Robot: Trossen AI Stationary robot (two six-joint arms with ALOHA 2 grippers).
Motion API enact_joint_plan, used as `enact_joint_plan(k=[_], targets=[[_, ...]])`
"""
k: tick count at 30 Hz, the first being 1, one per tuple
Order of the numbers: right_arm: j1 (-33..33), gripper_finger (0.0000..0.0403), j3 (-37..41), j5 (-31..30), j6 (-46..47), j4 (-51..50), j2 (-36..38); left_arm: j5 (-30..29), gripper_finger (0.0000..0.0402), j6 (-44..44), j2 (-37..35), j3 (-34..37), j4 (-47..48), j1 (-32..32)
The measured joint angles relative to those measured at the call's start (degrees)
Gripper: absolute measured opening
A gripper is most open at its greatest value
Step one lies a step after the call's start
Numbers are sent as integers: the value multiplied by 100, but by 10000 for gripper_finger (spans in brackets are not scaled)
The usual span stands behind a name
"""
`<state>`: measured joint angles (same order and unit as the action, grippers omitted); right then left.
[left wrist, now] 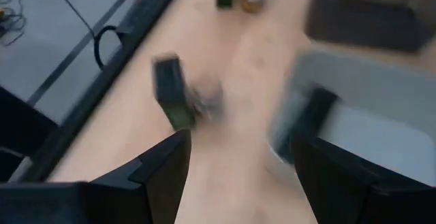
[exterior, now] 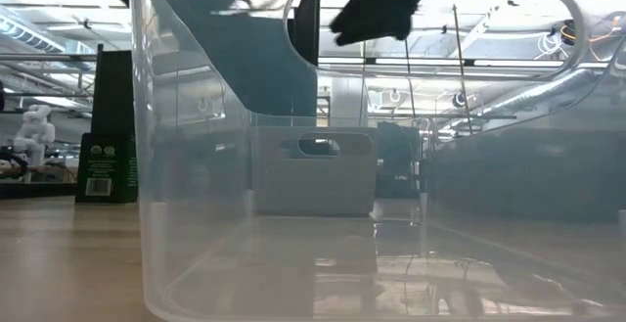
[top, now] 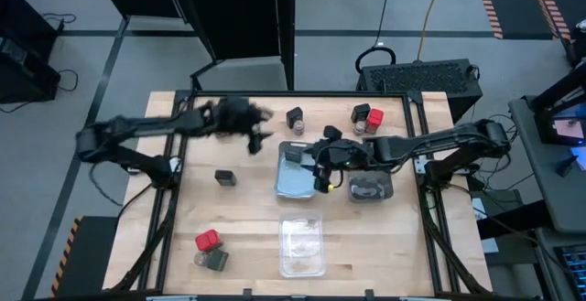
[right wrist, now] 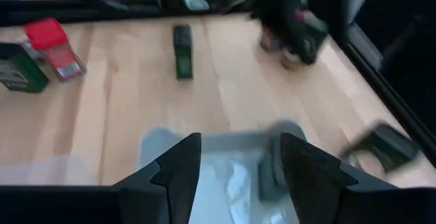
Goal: Sort spices by type
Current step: Put the black spice can into the gray bin
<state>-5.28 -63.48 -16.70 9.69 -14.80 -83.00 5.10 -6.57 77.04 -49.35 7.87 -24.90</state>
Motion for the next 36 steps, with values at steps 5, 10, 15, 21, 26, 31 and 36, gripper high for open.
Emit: enact_joint_plan(k=[5,10,15,21,26,31,36], targets=[[-193,185,2,-446,462,-847,243,64,257,-354,1336,-1153,-58,-652],[-512,185,4,-997,788,-1368,266,68,257,-424,2270,-2007,19,-720],[-829,185,4,-1202,1065,-1630,266,28,257,-286,2715,-2427,224,-631],[-1093,185,4,-1210,1218,-1690,269,-110,257,-280,2909,-2632,642,-548],[-1202,185,4,-1215,1238,-1690,271,-170,257,-276,3151,-2761,936,-544],[-1278,185,4,-1229,1263,-1692,271,-188,258,-278,3333,-2775,925,-544],[-1289,185,4,-1230,1291,-1697,271,-227,258,-281,3421,-2775,966,-544]])
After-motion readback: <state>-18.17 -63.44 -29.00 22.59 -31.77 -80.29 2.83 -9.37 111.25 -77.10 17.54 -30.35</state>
